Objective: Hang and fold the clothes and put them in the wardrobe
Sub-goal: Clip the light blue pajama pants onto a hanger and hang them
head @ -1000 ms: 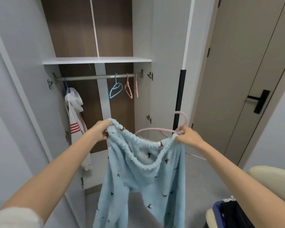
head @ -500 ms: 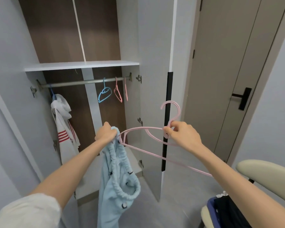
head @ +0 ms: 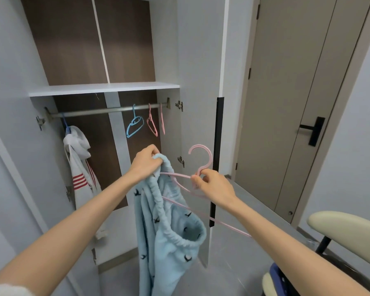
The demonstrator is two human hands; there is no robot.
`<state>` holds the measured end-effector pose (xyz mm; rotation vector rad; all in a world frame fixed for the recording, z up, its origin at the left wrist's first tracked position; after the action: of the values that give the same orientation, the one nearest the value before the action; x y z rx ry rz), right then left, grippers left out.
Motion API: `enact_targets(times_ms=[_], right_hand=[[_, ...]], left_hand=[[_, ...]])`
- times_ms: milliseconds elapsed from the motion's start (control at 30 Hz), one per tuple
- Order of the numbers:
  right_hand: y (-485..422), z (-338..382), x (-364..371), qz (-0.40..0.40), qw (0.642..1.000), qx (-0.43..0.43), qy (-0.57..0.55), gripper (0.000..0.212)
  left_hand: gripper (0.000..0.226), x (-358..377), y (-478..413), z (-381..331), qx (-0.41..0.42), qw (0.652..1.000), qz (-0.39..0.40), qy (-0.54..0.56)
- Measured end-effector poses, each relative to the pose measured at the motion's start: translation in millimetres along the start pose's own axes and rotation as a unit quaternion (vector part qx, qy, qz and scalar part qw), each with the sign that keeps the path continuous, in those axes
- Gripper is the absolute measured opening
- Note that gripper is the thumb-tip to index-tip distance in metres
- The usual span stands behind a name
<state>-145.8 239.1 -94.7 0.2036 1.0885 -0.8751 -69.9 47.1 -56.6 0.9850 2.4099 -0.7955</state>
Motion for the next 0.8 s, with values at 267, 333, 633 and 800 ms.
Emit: enact_targets(times_ms=[267,333,633,800], right_hand=[[-7.6,15.1,-32.2,-0.046,0.999,-0.019,-0.009,0.034],[-8.2,6.8,-36.3,-0.043,0.998,-0.008,-0.038,0.032],[-11.6,0.6,-18.0,-0.034,0.999,-0.006,-0.028,0.033],[-12.5,9.3,-11.3,-0.052,0.999,0.003,-0.01,0.036]], left_hand=[[0.019,-18.8,0.0,-23.1,0.06,0.985,0.005,-0.159],[0.022,-21.3,0.9,-19.1,0.068,0.984,0.015,-0.167],[0.025,-12.0,11.1,-18.7,0.078,0.995,0.047,-0.046],[0.025,-4.8,16.2,-29.7,0.079,0.995,0.058,-0.01]])
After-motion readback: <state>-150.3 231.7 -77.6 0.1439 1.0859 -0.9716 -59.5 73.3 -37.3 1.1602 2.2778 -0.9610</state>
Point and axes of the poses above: each hand's wrist, its own y-axis away from the middle knuckle, its own x-axis out of the palm, z = x × y, the point moved 10 cm from there along -y, towards the middle knuckle, and after that the axes turned 10 degrees about y, right-handed, at the moved point
